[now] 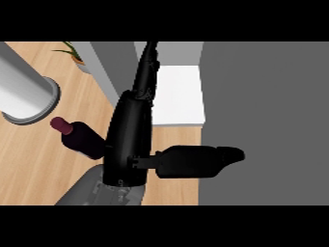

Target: Pick up the wine, place it into the cabinet and close the cabinet

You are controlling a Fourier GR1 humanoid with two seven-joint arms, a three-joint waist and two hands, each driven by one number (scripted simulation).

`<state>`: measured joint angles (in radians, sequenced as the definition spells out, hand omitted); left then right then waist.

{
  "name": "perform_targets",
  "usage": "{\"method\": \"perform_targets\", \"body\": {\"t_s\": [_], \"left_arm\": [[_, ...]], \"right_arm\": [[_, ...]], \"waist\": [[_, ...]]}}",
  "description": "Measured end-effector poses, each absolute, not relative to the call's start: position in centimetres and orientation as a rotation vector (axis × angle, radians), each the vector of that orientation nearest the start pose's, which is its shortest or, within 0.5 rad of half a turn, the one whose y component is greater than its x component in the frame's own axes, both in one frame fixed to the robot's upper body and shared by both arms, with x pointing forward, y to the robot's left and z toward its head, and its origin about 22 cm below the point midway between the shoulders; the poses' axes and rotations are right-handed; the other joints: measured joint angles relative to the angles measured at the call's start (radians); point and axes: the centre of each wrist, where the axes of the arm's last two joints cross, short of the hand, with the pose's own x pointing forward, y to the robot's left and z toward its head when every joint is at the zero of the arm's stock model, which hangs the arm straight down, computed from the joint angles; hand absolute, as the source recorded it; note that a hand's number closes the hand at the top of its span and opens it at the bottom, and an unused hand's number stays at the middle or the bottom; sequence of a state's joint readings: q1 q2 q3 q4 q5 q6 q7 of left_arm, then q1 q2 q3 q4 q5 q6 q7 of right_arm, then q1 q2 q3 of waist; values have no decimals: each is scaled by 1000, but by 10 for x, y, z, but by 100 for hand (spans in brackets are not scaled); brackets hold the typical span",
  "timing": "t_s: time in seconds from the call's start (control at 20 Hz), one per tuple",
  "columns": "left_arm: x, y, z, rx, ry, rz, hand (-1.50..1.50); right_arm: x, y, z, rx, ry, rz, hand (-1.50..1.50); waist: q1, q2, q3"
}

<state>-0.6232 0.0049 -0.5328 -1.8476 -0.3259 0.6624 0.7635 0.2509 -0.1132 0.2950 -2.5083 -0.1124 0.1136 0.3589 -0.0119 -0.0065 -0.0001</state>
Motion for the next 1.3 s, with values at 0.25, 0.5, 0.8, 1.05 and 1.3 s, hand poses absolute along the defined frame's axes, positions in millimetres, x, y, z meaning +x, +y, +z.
{"method": "perform_targets", "body": {"t_s": [0.25,0.5,0.8,1.05,1.3], "left_arm": [[234,47,197,27,-1801,-54,-150],[226,46,203,69,-1822,-47,-150],[218,55,209,105,-1820,-7,-150],[216,72,214,141,-1809,28,-150],[216,91,221,196,-1816,57,-150]], "right_arm": [[123,-204,169,310,-1876,286,-150],[121,-202,169,313,-1861,286,-150],[120,-200,167,322,-1859,282,-150],[120,-198,170,319,-1850,283,-150],[119,-198,170,310,-1853,289,-150]], "waist": [[2,1,0],[1,-1,0],[4,0,0],[5,0,0],[3,0,0]]}}
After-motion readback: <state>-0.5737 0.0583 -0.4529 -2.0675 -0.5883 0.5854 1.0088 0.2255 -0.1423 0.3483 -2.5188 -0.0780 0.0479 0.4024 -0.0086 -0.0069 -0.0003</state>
